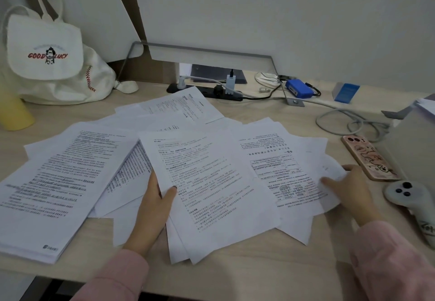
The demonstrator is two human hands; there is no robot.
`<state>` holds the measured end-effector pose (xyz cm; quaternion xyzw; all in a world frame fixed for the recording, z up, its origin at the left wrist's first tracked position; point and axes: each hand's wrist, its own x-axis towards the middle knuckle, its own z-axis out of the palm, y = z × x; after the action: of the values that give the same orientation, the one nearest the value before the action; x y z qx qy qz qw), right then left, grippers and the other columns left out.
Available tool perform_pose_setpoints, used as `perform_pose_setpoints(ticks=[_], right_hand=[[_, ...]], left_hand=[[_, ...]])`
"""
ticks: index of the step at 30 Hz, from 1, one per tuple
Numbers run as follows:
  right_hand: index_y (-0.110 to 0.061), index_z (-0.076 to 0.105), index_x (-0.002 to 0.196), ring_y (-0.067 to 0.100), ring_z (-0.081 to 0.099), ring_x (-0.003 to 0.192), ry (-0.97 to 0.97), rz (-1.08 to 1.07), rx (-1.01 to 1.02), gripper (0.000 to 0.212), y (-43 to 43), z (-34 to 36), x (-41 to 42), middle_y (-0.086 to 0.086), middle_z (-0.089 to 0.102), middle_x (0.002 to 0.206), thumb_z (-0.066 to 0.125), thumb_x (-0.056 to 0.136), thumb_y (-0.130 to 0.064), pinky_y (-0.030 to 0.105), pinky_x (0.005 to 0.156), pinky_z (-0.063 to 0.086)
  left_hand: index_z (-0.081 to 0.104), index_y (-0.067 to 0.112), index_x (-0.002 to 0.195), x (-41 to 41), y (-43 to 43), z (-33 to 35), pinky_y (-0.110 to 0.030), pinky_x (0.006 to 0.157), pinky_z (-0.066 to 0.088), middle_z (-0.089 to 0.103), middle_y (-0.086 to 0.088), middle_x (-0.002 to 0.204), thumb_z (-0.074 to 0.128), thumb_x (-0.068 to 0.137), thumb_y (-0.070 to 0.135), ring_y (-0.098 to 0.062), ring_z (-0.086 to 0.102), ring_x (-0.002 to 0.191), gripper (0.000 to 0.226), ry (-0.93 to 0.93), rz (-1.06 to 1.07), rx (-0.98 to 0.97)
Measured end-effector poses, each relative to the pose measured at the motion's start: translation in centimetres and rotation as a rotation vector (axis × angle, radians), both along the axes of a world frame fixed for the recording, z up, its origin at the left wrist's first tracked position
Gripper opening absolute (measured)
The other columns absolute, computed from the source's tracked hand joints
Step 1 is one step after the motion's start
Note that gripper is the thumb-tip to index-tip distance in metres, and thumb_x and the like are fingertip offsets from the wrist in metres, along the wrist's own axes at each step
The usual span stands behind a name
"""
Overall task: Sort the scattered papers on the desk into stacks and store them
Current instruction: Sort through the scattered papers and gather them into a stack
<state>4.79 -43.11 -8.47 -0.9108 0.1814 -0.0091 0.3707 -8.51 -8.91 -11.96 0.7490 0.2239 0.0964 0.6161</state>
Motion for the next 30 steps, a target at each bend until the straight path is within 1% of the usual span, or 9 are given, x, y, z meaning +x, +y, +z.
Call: perform_pose_setpoints(ticks=[2,5,8,11,13,21,26,28,30], right_hand=[[-0.005,0.041,0.127,0.038,0.052,0.110,-0.145,-0.060,0.028,0.051,0.4,-0.1,-1.1,0.010,0.052,0.100,0.063,0.081,-0.007,0.046,0.086,0.044],[-0.010,0.039,0.133,0.031,0.048,0.115,-0.302,-0.011,-0.004,0.055,0.9,-0.3,-2.4,0.010,0.056,0.112,0.058,0.082,-0.003,0.041,0.090,0.042],[-0.011,0.029,0.140,0.026,0.055,0.108,-0.244,-0.002,0.322,0.062,1.6,-0.4,-3.6,0.008,0.054,0.121,0.058,0.086,-0.005,0.035,0.086,0.043],[-0.010,0.051,0.127,0.028,0.065,0.103,-0.129,-0.048,0.933,0.041,2.5,-0.9,-4.8,0.011,0.065,0.119,0.058,0.087,-0.008,0.038,0.086,0.053],[-0.013,0.058,0.120,0.024,0.069,0.099,-0.051,-0.025,1.143,0.033,3.1,-1.1,-5.4,0.006,0.071,0.111,0.057,0.087,-0.009,0.038,0.083,0.057],[-0.009,0.058,0.115,0.021,0.071,0.085,-0.068,0.029,1.123,0.029,4.7,0.1,-6.4,0.008,0.070,0.105,0.042,0.092,0.002,0.032,0.065,0.060],[-0.004,0.050,0.107,0.008,0.067,0.049,-0.079,0.023,0.981,0.019,4.7,1.9,-6.1,0.004,0.067,0.081,0.038,0.095,0.004,0.014,0.038,0.049],[-0.006,0.049,0.110,0.018,0.063,0.062,-0.052,-0.015,0.858,0.019,4.4,1.3,-5.6,0.007,0.058,0.093,0.036,0.097,0.000,0.015,0.040,0.050],[-0.006,0.050,0.117,0.025,0.059,0.087,-0.075,-0.045,0.719,0.025,3.6,0.3,-4.8,0.007,0.060,0.108,0.034,0.097,-0.004,0.025,0.066,0.055]], left_hand=[[0.035,0.039,0.137,0.0,0.0,0.0,-0.045,0.100,0.045,0.056,0.016,0.125,0.050,0.093,0.018,-0.011,0.055,0.115,0.051,0.003,-0.002,0.004],[0.035,0.041,0.136,0.0,0.0,-0.1,-0.045,0.099,0.045,0.056,0.017,0.125,0.051,0.092,0.020,-0.011,0.055,0.115,0.051,0.008,0.002,0.009],[0.038,0.042,0.133,0.0,0.0,-0.2,-0.045,0.099,0.045,0.058,0.018,0.123,0.051,0.092,0.021,-0.010,0.056,0.114,0.047,0.009,0.000,0.000],[0.039,0.042,0.133,-0.1,0.0,-0.2,-0.046,0.100,0.045,0.058,0.017,0.124,0.051,0.093,0.021,-0.011,0.056,0.115,0.046,0.006,-0.006,-0.004],[0.039,0.041,0.134,-0.1,0.0,-0.3,-0.047,0.100,0.045,0.058,0.016,0.125,0.051,0.093,0.021,-0.012,0.055,0.116,0.047,0.007,-0.009,-0.004],[0.040,0.038,0.134,0.0,0.1,-0.3,-0.046,0.102,0.044,0.058,0.014,0.125,0.049,0.094,0.020,-0.013,0.055,0.115,0.045,0.022,-0.002,-0.020],[0.041,0.039,0.133,0.1,0.3,-0.5,-0.046,0.101,0.044,0.058,0.014,0.123,0.049,0.093,0.020,-0.012,0.055,0.114,0.044,0.029,-0.004,-0.016],[0.041,0.038,0.133,0.1,0.3,-0.6,-0.047,0.100,0.045,0.058,0.014,0.123,0.048,0.093,0.020,-0.012,0.056,0.114,0.044,0.027,-0.010,-0.012],[0.042,0.037,0.132,0.2,0.3,-0.6,-0.046,0.100,0.045,0.058,0.014,0.123,0.048,0.094,0.019,-0.013,0.056,0.114,0.043,0.028,-0.013,-0.007]])
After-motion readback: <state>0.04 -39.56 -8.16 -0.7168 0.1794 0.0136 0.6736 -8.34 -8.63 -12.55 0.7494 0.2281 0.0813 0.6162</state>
